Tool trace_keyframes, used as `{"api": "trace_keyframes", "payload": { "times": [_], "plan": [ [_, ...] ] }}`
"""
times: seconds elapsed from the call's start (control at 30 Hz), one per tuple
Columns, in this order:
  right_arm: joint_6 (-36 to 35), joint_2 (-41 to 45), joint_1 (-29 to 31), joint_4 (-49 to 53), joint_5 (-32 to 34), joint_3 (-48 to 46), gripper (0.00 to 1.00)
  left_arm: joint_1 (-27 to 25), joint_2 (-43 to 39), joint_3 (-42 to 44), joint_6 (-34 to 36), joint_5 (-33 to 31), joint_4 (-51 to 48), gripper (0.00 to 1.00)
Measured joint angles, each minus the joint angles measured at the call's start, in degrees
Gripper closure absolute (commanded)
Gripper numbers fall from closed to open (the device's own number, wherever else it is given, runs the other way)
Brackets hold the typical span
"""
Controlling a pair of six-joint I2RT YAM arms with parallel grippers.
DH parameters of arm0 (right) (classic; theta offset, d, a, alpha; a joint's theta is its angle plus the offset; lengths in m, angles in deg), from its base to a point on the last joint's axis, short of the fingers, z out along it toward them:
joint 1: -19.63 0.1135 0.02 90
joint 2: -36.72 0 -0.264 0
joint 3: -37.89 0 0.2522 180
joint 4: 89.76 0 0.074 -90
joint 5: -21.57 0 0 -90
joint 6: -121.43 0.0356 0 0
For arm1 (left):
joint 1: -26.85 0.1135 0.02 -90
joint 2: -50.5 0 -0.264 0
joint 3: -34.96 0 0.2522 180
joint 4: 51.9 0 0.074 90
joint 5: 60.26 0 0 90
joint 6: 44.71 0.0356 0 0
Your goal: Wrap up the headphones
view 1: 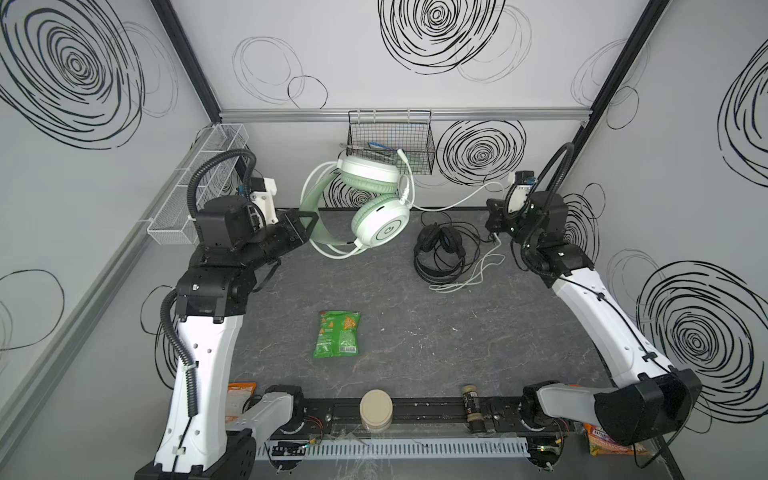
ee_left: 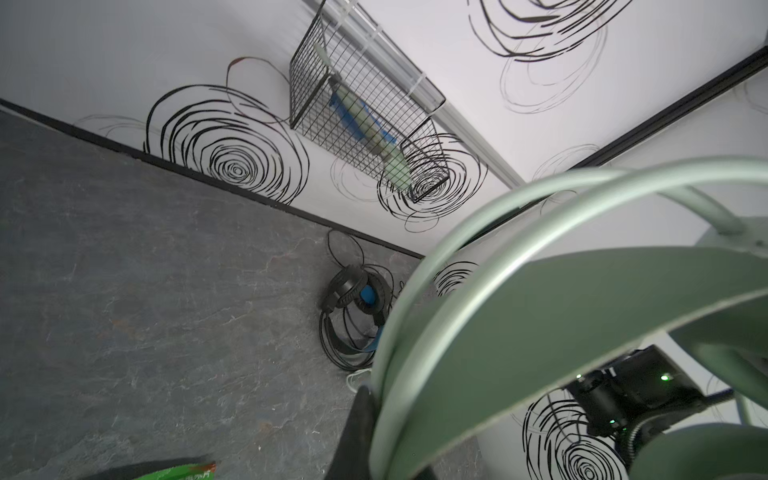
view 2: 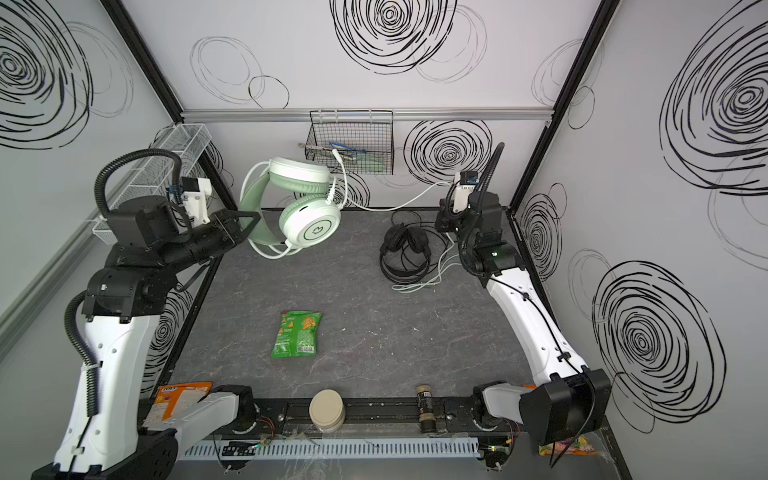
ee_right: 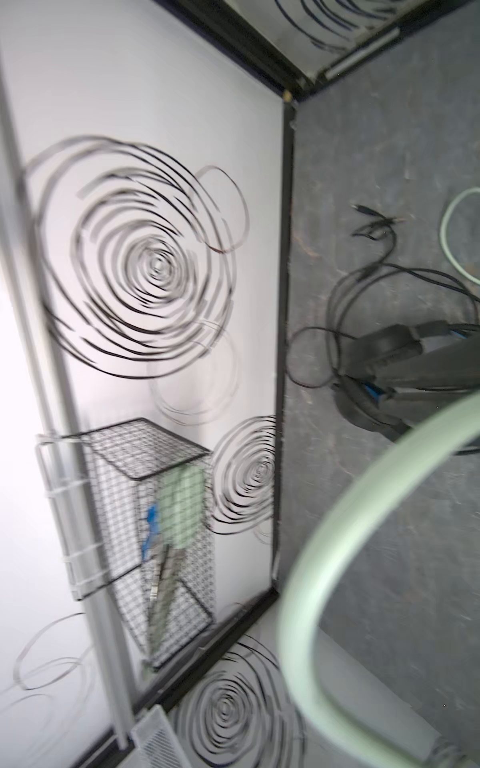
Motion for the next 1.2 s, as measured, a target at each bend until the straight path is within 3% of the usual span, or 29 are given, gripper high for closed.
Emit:
{"api": "trace_keyframes", "payload": {
  "times": [0.23,0.53,0.8,1.2],
  "plan": [
    [-0.72,-13.68,0.61,-0.61,1.20,16.15,1.00,-6.01,-3.78,9.81,1.05,2.80,3.39,1.00],
    [-4.09,-20.48,8.13,1.81,1.33,23.61,1.00,-14.36,-6.27,15.93,7.76,6.64,3.17,1.00],
    [-10.36,-17.81,13.22,1.99,3.08,29.55,1.00,-16.85,-6.21,21.03,12.81,-0.37,1.40,1.00],
    [-22.62,-15.72,20.00,2.64,13.75,34.45,1.00,-15.52,-6.54,29.46,13.51,-9.38,4.55,1.00]
  ]
}}
